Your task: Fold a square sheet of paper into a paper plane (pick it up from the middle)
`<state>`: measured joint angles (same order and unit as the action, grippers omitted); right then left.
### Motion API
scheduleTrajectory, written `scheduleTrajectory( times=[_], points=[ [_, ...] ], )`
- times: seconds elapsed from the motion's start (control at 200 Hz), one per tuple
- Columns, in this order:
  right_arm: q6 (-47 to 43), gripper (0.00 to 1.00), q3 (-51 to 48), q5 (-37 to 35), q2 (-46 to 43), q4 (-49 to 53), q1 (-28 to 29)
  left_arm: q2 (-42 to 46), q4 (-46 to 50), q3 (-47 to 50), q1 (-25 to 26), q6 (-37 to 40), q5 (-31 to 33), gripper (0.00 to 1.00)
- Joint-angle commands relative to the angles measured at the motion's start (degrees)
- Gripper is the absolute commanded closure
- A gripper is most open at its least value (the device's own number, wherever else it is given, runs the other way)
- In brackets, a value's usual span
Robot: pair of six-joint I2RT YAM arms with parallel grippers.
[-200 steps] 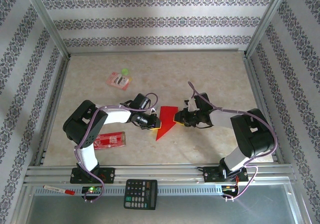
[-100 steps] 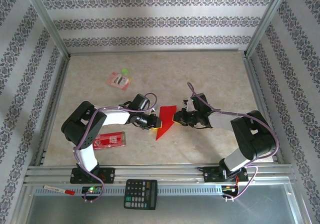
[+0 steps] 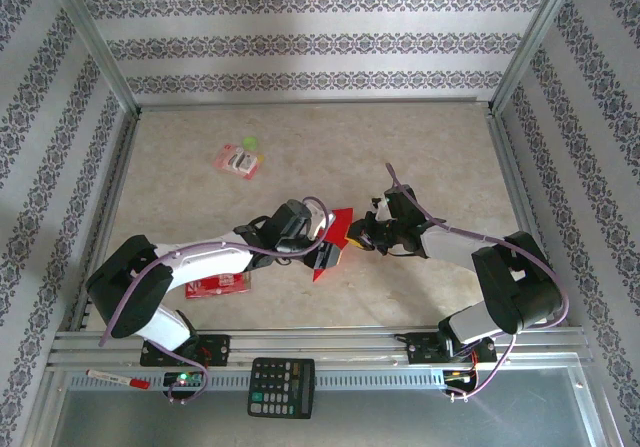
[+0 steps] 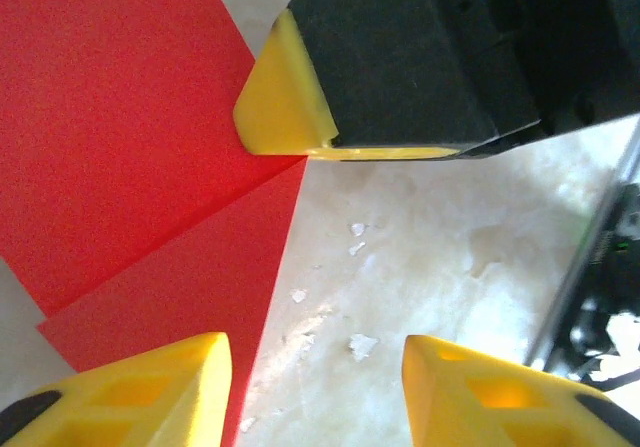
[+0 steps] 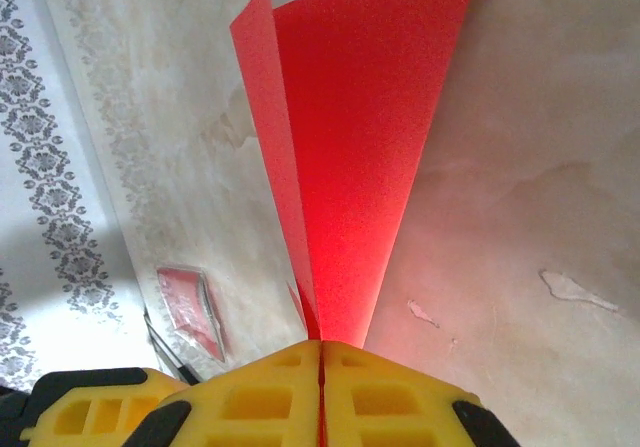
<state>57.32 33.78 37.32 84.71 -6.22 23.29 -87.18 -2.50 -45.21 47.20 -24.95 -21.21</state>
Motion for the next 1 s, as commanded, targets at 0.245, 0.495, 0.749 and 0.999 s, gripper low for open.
scheduleTrajectory(
  times=[0.245, 0.495, 0.749, 0.999],
  points=[
    [7.7, 0.92, -0.5, 0.1, -2.1, 0.1, 1.0, -3.6, 3.6, -0.7, 4.8, 10.3, 15.7, 0.45],
    [10.0, 0.92, -1.3, -0.1, -2.7, -1.0, 1.1, -6.8, 5.7, -3.0, 6.8, 13.2, 19.2, 0.41],
    [11.3, 0.93, -1.6, -0.3, -2.4, -2.1, 1.4, -9.8, 8.1, -5.9, 8.7, 14.5, 22.9, 0.46],
    [11.7, 0.93, -2.0, -0.3, -2.4, -2.4, 1.4, -10.8, 8.9, -7.2, 9.2, 14.7, 24.5, 0.55]
  ],
)
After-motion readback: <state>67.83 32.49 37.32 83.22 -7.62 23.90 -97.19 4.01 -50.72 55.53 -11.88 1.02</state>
